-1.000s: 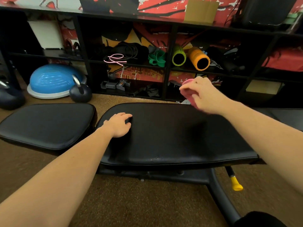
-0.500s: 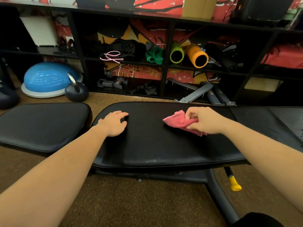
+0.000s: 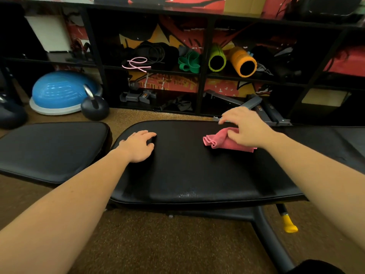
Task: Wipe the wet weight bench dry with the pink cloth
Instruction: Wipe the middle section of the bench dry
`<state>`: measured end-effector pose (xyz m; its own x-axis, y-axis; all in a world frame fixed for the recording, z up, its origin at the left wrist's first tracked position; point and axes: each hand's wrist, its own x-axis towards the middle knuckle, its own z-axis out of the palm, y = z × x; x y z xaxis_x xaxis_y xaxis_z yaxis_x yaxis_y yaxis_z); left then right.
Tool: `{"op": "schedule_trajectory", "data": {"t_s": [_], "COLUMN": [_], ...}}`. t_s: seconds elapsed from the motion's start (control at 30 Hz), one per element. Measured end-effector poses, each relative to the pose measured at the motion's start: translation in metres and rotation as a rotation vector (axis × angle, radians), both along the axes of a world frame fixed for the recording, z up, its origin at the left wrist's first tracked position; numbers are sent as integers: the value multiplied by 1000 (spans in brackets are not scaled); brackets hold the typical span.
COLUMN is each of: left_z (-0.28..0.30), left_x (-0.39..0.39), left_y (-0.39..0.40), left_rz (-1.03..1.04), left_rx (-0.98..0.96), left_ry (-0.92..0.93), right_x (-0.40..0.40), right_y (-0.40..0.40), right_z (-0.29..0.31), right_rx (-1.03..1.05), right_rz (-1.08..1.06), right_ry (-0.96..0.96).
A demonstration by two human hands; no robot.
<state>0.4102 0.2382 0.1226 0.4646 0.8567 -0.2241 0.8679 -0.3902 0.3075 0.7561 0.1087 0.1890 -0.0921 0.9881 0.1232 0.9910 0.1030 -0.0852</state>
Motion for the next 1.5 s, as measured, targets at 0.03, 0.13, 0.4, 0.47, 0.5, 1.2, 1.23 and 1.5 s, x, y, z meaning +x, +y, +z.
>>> {"op": "schedule_trajectory", "data": {"t_s": [0.03,0.13,0.4,0.47,0.5,1.2,1.23,1.5], "left_z": [0,1,1,-2,-3,1,1,-4], "left_x": [0,-1,-5,-9,-11,-64,-67,-80], "left_y": [-1,-3,-9,-10,-11,-65,-67,-82], "left_rz": [0,-6,16,21,20,-3,5,55], "left_rx": [4,15,22,20,18,3,0,-6], "left_ry": [1,1,-49,-77,-90,-110,-111,-194], "right_x": [-2,-3,-70,-90,-100,-154,-140,-105], "right_y": [-1,1,3,-5,-9,-135,-134,-134], "right_z": [-8,-32,-49,-51,-51,-28,-19,-52], "right_rx": [-80,-317,-250,-297,-316,37,140,-138], "right_rz": [76,16,-10,72,95,273,170,81], "right_ry": [29,99,56,36,51,584,612,80]}}
